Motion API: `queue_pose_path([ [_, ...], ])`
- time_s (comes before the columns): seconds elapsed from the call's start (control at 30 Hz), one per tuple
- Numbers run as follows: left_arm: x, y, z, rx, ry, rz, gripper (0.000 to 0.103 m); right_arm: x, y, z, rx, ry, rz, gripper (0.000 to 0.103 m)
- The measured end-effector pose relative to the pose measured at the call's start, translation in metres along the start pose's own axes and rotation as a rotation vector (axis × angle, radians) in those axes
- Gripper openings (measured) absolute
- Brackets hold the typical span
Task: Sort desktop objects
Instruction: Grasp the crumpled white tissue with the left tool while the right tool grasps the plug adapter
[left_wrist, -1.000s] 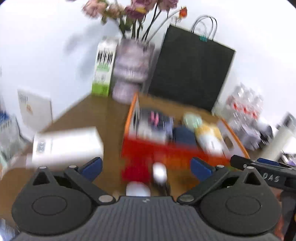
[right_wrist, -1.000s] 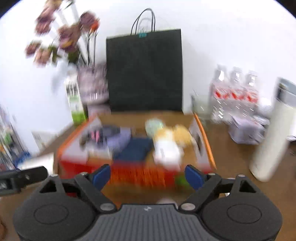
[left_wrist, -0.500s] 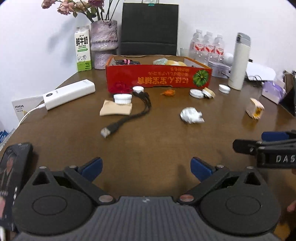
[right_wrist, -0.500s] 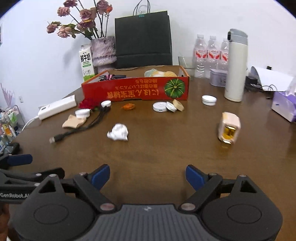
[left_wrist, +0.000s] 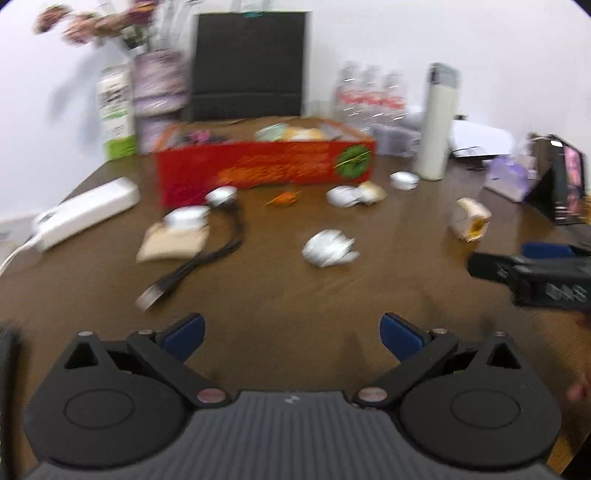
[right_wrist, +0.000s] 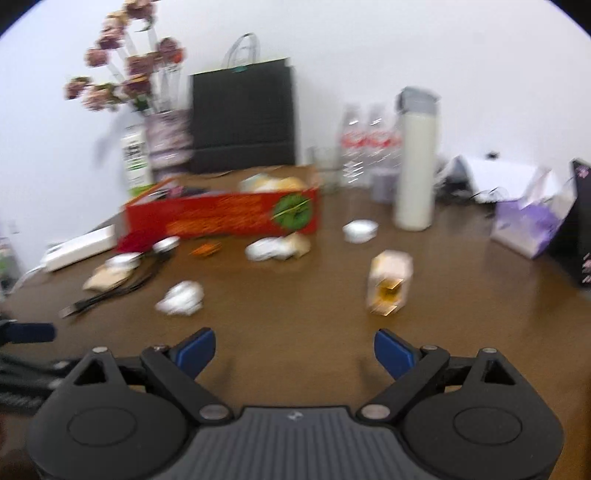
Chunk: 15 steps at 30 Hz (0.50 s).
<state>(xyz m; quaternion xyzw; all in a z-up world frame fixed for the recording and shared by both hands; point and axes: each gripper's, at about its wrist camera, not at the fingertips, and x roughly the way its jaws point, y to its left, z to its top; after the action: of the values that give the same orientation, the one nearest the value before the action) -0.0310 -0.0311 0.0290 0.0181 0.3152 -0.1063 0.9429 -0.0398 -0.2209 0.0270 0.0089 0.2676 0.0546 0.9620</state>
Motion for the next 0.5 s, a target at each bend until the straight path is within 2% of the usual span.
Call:
queue_pose_path([
  [0.07,0.016,-0.007,0.014,0.032,-0.020,-0.018,0.103,0.016,-0.013,0.013,0.023,0.008,-0.042,0.090],
  [0.13,0.037,-0.011,0.028,0.037,-0.008,-0.025,0.102,0.033,-0.028,0.024,0.070,0.023,-0.075,0.088],
  [0.17,0.048,-0.011,0.034,0.028,0.003,-0.032,0.098,0.043,-0.035,0.029,0.091,0.036,-0.086,0.086],
  [0.23,0.067,-0.010,0.043,0.006,0.022,-0.062,0.086,0.061,-0.046,0.035,0.123,0.051,-0.100,0.082],
  [0.3,0.082,-0.011,0.046,0.006,0.046,-0.084,0.063,0.076,-0.053,0.039,0.141,0.068,-0.108,0.077],
  [0.33,0.087,-0.012,0.045,0.008,0.059,-0.085,0.054,0.083,-0.056,0.039,0.148,0.080,-0.113,0.065],
  [0.37,0.090,-0.012,0.044,0.010,0.064,-0.080,0.037,0.091,-0.058,0.039,0.154,0.099,-0.118,0.045],
  [0.4,0.090,-0.013,0.041,0.023,0.042,-0.059,0.022,0.096,-0.059,0.038,0.158,0.113,-0.124,0.037],
  [0.43,0.089,-0.013,0.040,0.031,0.040,-0.057,0.022,0.099,-0.060,0.036,0.159,0.121,-0.129,0.031],
  [0.5,0.084,-0.009,0.038,0.008,0.033,-0.080,0.021,0.096,-0.057,0.031,0.147,0.106,-0.118,0.031],
])
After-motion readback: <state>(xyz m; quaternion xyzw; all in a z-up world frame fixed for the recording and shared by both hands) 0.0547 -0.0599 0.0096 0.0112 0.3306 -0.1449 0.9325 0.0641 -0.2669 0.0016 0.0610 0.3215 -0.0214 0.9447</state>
